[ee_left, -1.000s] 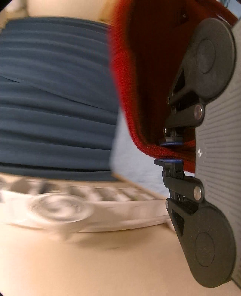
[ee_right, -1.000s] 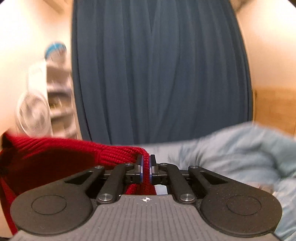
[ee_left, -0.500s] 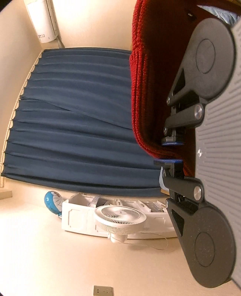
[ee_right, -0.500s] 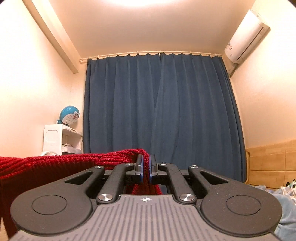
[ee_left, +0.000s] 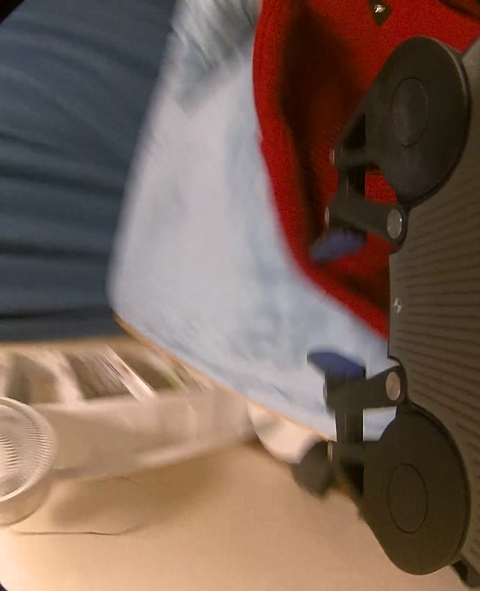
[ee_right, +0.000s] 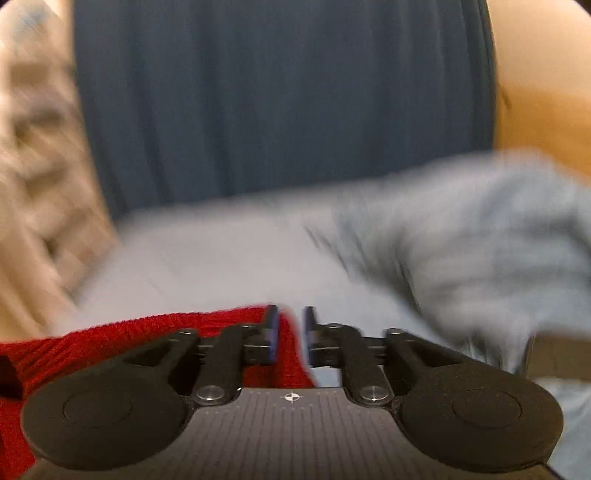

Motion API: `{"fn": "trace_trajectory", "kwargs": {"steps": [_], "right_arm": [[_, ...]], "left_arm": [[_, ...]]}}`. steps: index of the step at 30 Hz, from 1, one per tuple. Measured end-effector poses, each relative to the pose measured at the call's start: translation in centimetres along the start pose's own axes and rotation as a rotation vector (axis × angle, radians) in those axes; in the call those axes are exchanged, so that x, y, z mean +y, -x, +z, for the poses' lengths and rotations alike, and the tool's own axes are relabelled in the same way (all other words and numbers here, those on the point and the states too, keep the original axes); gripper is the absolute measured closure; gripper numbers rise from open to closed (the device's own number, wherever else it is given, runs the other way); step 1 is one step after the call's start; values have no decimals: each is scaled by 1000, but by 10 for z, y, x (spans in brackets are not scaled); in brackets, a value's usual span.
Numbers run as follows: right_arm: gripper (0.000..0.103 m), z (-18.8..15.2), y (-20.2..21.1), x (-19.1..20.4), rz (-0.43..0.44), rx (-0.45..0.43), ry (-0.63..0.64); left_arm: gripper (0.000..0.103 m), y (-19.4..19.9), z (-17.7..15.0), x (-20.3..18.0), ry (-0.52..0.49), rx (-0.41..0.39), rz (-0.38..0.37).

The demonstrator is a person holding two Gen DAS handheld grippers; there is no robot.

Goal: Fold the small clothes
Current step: 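Lay the cardigan flat on the bed and open both grippers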

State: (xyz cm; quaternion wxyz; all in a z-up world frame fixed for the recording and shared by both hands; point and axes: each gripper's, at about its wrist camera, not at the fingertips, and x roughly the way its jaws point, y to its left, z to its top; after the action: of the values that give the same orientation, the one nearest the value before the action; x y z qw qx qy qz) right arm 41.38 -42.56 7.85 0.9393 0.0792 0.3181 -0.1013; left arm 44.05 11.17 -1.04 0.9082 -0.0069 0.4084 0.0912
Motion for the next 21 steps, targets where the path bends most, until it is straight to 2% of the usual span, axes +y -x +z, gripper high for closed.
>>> {"fn": "trace_trajectory", "kwargs": {"steps": [1,2,3,5,6,10,12,14,16,19,20,21], "right_arm": [[79,-15,-39,3,-87,67,21],[79,-34,-60,4,-124,104,44],[78,-54,-72,1,-111,141,51],[66,-98,-75,-14,13,201,36],[65,-120,-71,-23,52,232,31],[62,-203,-40,-65,51,330,3],[55,-241,-24,-74,49,365,-43],[44,-271,-6,-79,60,397,-60],[38,-293,3,-71,76,436,-40],[21,-322,29,-55,106,469,24],[18,-327,29,-47,105,470,75],[21,-332,30,-40,102,461,135]], "left_arm": [[36,-28,-5,-6,-11,50,48],[35,-47,-15,-8,-6,86,54],[34,-57,-28,-9,2,109,19],[18,-62,-53,-6,0,134,-39],[18,-62,-64,-1,-9,138,-42],[16,-31,-119,19,18,168,-71],[12,-11,-143,40,61,188,-85],[8,5,-162,54,75,203,-81],[4,19,-184,65,69,212,-51],[4,48,-210,81,91,238,-22],[4,54,-217,86,110,254,-16],[4,58,-223,90,129,266,-14]]}}
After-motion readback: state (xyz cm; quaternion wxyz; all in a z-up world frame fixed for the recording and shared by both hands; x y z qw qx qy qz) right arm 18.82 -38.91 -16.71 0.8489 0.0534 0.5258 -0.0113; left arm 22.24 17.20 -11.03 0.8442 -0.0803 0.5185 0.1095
